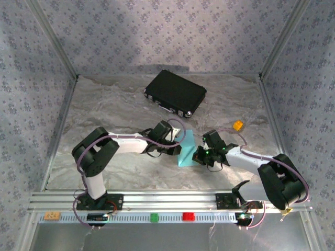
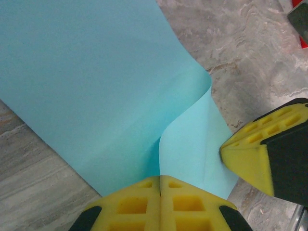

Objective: Fold a paper plane with a square sheet of paper (pick it up from the middle)
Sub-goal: Fold the triangle a second time at the center of the table.

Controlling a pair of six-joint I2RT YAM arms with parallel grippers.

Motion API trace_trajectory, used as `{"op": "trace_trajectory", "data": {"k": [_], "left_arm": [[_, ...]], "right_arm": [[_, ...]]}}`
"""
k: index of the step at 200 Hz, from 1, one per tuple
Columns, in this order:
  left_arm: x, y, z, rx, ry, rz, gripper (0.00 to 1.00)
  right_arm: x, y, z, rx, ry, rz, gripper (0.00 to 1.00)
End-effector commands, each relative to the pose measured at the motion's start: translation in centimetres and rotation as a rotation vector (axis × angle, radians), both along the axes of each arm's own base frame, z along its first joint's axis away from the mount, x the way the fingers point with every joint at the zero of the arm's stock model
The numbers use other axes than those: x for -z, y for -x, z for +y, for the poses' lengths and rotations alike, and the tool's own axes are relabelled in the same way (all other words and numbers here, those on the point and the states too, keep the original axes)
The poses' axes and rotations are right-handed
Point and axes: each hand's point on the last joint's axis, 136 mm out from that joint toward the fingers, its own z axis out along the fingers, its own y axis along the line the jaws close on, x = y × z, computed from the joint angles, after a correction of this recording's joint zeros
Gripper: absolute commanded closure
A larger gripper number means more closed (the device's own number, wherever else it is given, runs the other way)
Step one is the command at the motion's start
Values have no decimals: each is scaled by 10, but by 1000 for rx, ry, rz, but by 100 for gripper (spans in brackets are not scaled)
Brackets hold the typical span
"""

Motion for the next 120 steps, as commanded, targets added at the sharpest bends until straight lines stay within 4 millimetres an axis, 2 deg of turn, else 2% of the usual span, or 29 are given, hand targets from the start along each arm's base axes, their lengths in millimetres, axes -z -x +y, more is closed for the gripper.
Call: {"op": "trace_trajectory", "data": {"k": [1,38,60,97,120], "left_arm": [[8,-4,4,-1,-27,-4,99],[17,0,6,2,-41,20,99],[25,4,6,7,-43,45,100],[27,6,6,9,-40,54,100],[25,5,5,11,-36,52,99]], "right_arm": [[13,10,-18,13,93,49,95],[10,9,-16,13,83,41,95],[1,3,-11,13,52,12,94],[-22,-7,7,-4,-41,-53,92],[-28,-10,19,-21,-88,-70,91]]}}
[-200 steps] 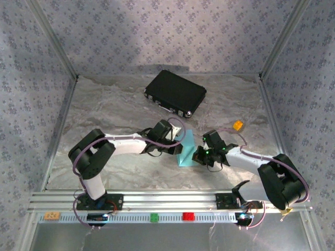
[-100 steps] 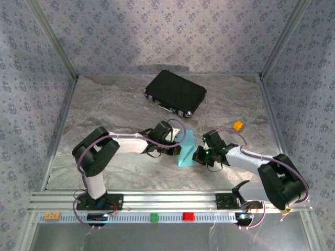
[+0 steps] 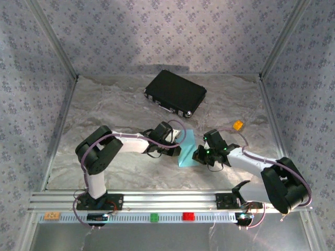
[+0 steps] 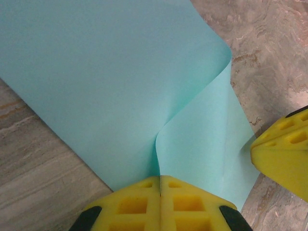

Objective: Fold a paper plane with a square sheet of paper (pick it up from the middle)
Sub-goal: Fold the triangle a second time at the center of the table.

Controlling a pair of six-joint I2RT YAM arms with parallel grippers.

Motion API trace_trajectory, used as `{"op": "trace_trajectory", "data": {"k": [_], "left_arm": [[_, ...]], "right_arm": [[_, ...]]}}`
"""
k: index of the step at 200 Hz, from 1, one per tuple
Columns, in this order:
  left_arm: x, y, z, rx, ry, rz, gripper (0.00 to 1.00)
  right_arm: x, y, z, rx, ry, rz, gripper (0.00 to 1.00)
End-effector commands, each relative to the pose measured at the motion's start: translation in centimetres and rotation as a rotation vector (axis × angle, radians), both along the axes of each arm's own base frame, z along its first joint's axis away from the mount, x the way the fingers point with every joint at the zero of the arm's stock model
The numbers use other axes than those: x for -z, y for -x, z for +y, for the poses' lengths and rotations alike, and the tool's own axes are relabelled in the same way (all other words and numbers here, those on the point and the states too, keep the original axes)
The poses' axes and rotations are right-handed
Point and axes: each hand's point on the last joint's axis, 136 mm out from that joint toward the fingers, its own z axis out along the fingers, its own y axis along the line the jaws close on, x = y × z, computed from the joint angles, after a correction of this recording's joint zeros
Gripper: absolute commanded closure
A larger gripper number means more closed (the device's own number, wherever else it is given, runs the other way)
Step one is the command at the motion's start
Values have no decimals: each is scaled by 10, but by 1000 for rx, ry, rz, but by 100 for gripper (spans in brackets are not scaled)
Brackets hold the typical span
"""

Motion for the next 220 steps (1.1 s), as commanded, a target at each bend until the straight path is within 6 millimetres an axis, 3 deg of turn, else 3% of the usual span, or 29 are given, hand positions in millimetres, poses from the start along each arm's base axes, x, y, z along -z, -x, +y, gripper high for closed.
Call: {"op": "trace_trajectory", "data": {"k": [1,26,78,220], "left_arm": [[11,4,4,6,-20,27,99],[6,3,2,9,-7,23,100],[-13,-2,-4,21,25,-16,99],[-11,-9,-8,29,8,-43,99]], "right_arm": [[-16,-9,16,-20,-64,-39,91],[-4,-7,17,-21,-31,2,92],[30,12,-7,-21,119,107,95],[31,12,-8,-28,121,106,95]]}}
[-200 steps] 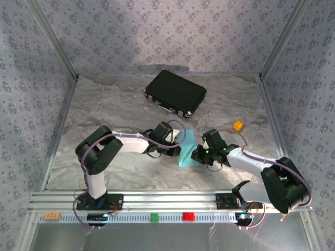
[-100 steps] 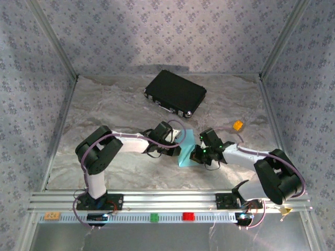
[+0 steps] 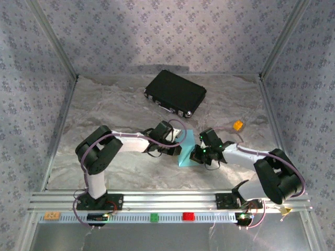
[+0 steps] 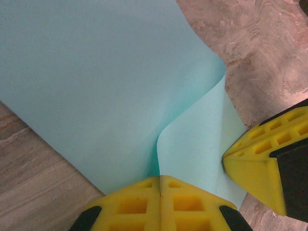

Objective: Fold a paper plane with a square sheet of paper (pick it up from the middle)
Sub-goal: Fold the triangle a second time at the center of the table.

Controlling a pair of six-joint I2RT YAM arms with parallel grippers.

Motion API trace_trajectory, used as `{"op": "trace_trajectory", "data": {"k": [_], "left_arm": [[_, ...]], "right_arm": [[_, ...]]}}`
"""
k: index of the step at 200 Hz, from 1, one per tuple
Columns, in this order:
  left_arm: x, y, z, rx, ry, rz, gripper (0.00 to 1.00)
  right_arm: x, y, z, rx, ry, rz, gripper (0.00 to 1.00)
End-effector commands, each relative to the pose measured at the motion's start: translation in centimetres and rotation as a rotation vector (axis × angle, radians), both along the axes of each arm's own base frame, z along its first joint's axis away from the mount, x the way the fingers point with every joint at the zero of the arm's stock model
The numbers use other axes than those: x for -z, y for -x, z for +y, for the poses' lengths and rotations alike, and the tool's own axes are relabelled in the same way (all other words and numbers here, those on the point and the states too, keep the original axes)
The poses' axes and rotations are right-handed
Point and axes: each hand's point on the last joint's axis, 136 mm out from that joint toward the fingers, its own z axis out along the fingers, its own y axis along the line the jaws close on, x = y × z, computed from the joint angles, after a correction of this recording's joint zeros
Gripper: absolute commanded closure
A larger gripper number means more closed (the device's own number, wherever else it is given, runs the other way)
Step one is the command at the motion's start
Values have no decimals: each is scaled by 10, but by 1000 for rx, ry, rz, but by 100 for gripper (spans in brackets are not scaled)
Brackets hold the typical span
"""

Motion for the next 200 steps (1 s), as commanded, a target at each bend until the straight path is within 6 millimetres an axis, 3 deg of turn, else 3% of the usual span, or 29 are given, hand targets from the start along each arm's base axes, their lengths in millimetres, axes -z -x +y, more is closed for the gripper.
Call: {"op": "trace_trajectory", "data": {"k": [1,200], "left_arm": [[-6,-6,-4,12,3,-27,99],[6,-7,-2,8,-24,-16,99]], "right_arm": [[20,14,-17,0,94,63,95],[18,15,-19,3,90,61,95]]}}
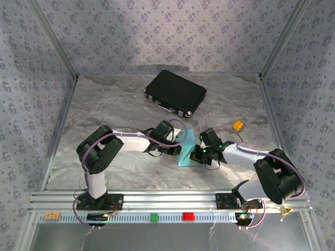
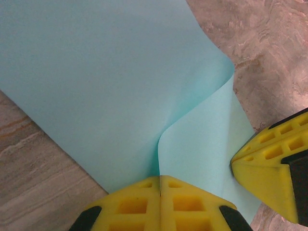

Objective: Fold a paper plane with a square sheet of paper (pick it up from the middle)
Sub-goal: Fold the triangle a second time at the center of the table.

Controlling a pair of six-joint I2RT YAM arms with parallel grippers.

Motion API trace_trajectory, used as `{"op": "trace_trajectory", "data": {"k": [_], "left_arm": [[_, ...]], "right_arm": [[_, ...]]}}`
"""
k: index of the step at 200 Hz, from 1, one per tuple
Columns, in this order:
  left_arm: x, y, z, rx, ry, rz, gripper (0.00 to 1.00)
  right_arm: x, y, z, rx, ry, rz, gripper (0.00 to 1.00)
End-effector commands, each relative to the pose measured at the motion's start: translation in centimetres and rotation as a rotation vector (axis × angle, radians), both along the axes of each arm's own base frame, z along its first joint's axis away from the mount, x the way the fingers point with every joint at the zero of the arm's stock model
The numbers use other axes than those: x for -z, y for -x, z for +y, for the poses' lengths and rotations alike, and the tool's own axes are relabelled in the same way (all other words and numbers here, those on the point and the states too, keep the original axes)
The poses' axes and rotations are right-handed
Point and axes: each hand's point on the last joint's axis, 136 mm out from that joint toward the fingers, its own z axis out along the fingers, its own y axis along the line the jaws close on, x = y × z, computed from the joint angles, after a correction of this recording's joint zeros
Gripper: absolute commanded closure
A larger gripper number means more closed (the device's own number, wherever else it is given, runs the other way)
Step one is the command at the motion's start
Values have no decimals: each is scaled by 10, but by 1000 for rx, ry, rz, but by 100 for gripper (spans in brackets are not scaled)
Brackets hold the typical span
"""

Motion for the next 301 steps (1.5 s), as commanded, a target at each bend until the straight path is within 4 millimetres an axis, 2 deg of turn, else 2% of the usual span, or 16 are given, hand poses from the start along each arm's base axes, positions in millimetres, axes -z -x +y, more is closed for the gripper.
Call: {"op": "trace_trajectory", "data": {"k": [1,75,140,178,222,249,301], "left_arm": [[3,-3,-3,12,-5,-6,99],[7,0,6,0,-31,1,100],[-3,-1,1,-2,3,-7,100],[2,0,2,-3,-11,0,100],[-5,-2,0,0,6,-10,100],[-1,-1,0,-1,-3,1,100],[4,2,3,-5,-12,19,100]], "right_arm": [[19,15,-19,8,89,65,95],[15,13,-20,15,83,54,95],[15,13,-20,17,80,54,95],[14,12,-19,16,77,51,95],[15,13,-20,20,77,52,95],[14,12,-18,20,69,49,95],[-14,-8,-11,70,-42,-56,94]]}}
